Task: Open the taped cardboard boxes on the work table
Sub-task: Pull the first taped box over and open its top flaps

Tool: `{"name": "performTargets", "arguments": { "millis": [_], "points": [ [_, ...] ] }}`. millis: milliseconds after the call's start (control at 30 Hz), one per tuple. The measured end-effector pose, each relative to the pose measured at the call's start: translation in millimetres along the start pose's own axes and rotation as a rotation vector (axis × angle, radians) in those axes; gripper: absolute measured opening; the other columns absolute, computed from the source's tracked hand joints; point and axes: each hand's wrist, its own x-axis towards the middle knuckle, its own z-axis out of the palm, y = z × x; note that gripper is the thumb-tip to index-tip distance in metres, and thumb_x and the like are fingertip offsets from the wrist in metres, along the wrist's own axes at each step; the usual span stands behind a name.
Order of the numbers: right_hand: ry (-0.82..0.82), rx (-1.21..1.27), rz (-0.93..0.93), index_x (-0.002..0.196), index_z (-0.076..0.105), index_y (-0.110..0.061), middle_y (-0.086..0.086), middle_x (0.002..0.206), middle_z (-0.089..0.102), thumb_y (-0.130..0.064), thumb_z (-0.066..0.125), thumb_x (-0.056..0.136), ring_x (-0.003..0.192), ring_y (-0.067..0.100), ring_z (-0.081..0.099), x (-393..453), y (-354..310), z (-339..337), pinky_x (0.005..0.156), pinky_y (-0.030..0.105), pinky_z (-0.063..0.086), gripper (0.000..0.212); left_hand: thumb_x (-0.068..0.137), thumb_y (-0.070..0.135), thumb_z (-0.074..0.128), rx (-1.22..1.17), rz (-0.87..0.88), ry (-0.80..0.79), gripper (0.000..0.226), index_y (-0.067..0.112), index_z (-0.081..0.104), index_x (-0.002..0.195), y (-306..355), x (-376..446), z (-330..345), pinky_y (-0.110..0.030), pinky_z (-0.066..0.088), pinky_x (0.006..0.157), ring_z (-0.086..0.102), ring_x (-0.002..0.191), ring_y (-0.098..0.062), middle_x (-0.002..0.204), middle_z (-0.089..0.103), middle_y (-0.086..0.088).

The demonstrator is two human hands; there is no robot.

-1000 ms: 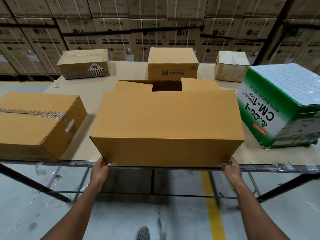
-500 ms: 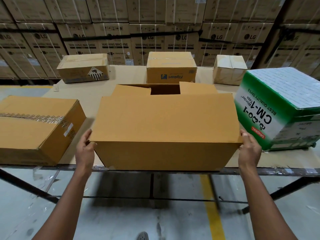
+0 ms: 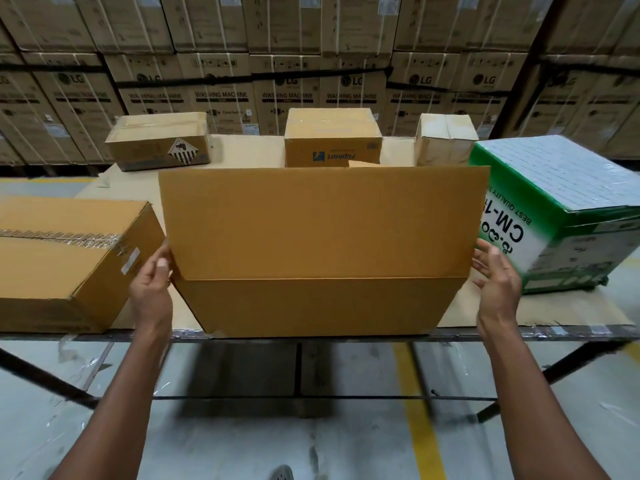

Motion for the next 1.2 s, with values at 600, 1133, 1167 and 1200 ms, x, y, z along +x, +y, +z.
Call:
{"name": "performTargets", "arguments": {
  "millis": [600, 1133, 1167, 1200],
  "points": [
    [-0.589, -0.306, 0.006, 0.109, 0.074, -0.032, -0.001, 0.116, 0.071, -0.052, 0.086, 0.064, 0.117, 0.022, 0.061, 1, 6, -53, 0.101, 0.042, 0.047, 0.05, 0.078, 0.057, 0.075, 0.481, 0.116, -0.523, 0.031, 0.039, 0.076, 0.104, 6, -4, -57, -0.048, 0.051, 0.096, 0.066, 0.11, -0.021, 0.112, 0.074, 0.007],
    [-0.352, -0.983, -0.572, 0.141, 0.052, -0.032, -0.003, 0.14, 0.048, -0.042, 0.087, 0.07, 0.13, 0.023, 0.036, -79, 60, 54, 0.099, 0.045, 0.03, 0.08, 0.075, 0.026, 0.085, 1.05, 0.6, -0.5, 0.077, 0.037, 0.049, 0.142, -11, -82, 68, -0.053, 0.028, 0.105, 0.035, 0.136, -0.027, 0.141, 0.047, 0.003],
    [-0.337, -0.991, -0.57, 0.141, 0.053, -0.032, -0.002, 0.14, 0.048, -0.04, 0.087, 0.07, 0.131, 0.024, 0.036, -81, 62, 55, 0.099, 0.047, 0.032, 0.079, 0.079, 0.025, 0.082, 1.024, 0.616, -0.481, 0.07, 0.035, 0.051, 0.14, -11, -84, 70, -0.052, 0.029, 0.105, 0.035, 0.135, -0.025, 0.139, 0.049, 0.003],
    [-0.329, -0.989, -0.563, 0.14, 0.054, -0.031, -0.002, 0.14, 0.048, -0.038, 0.088, 0.07, 0.132, 0.025, 0.035, -82, 63, 56, 0.098, 0.048, 0.034, 0.078, 0.082, 0.025, 0.079, 0.982, 0.636, -0.472, 0.062, 0.033, 0.053, 0.138, -10, -86, 72, -0.05, 0.03, 0.106, 0.037, 0.133, -0.023, 0.137, 0.05, 0.002]
  ]
}}
